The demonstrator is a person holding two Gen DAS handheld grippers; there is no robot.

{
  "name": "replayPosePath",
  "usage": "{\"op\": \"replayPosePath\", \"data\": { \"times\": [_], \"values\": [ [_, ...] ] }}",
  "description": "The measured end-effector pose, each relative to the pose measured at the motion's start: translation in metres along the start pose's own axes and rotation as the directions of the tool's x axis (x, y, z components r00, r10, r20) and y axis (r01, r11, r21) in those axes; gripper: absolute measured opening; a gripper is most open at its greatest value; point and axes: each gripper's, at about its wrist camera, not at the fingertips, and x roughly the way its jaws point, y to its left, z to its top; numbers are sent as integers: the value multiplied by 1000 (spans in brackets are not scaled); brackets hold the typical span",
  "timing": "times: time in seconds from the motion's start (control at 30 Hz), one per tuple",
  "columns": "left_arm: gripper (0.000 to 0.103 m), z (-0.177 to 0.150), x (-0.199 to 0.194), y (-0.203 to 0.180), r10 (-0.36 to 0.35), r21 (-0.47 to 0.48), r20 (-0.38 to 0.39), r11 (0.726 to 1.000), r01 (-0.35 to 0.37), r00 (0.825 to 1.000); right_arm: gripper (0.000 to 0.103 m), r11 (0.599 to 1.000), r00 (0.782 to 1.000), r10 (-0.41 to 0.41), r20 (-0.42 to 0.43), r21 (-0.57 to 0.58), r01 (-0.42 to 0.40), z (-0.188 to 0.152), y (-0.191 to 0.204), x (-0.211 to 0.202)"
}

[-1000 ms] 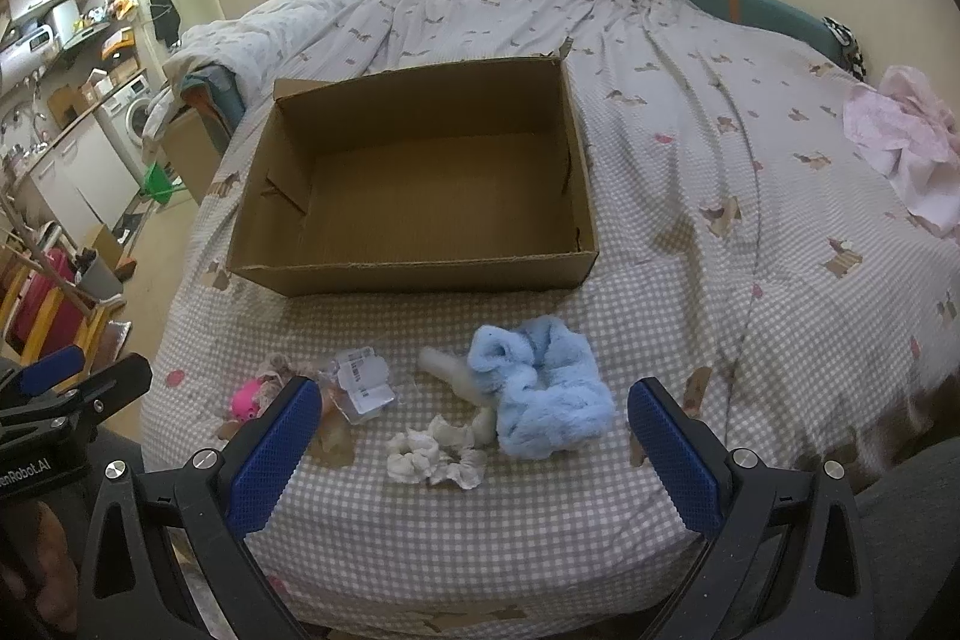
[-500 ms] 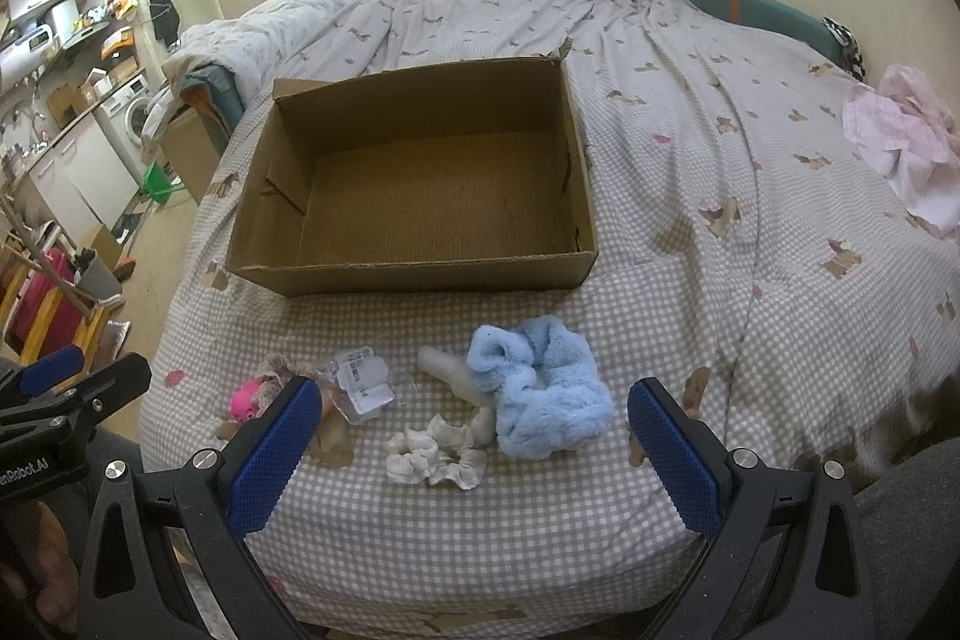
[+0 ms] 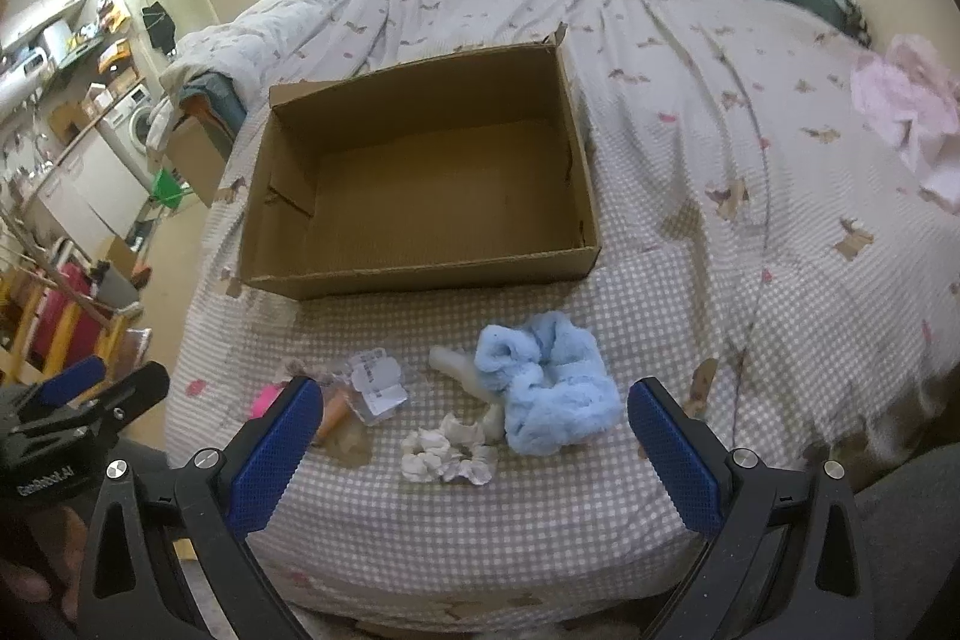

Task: Organize soft objects
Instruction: 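Grasp the light blue fluffy scrunchie with the right tool and lift it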

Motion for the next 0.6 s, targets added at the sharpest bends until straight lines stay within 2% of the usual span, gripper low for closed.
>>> {"op": "replayPosePath", "data": {
  "times": [0.17, 0.3, 0.37, 0.43, 0.5, 0.6],
  "values": [
    [103, 21, 3, 1, -8, 7, -44, 1000, 8, 999, 103, 998, 998, 58, -26, 29, -57, 25, -6, -5],
    [103, 39, 15, 6, -62, -11, -123, 998, 61, 991, 103, 993, 991, 110, -73, 58, -106, 48, -17, -3],
    [103, 46, 22, 10, -39, -15, -130, 999, 37, 991, 103, 990, 986, 130, -109, 77, -122, 55, -25, 5],
    [103, 49, 33, 14, -16, -21, -145, 1000, 13, 989, 103, 991, 982, 115, -148, 80, -104, 57, -30, 17],
    [103, 47, 47, 18, -11, -30, -179, 1000, 6, 984, 103, 994, 969, 97, -226, 79, -81, 55, -37, 38],
    [103, 40, 65, 30, -18, -69, -225, 998, 3, 974, 103, 991, 928, 97, -359, 125, -55, 42, -52, 75]
  ]
}}
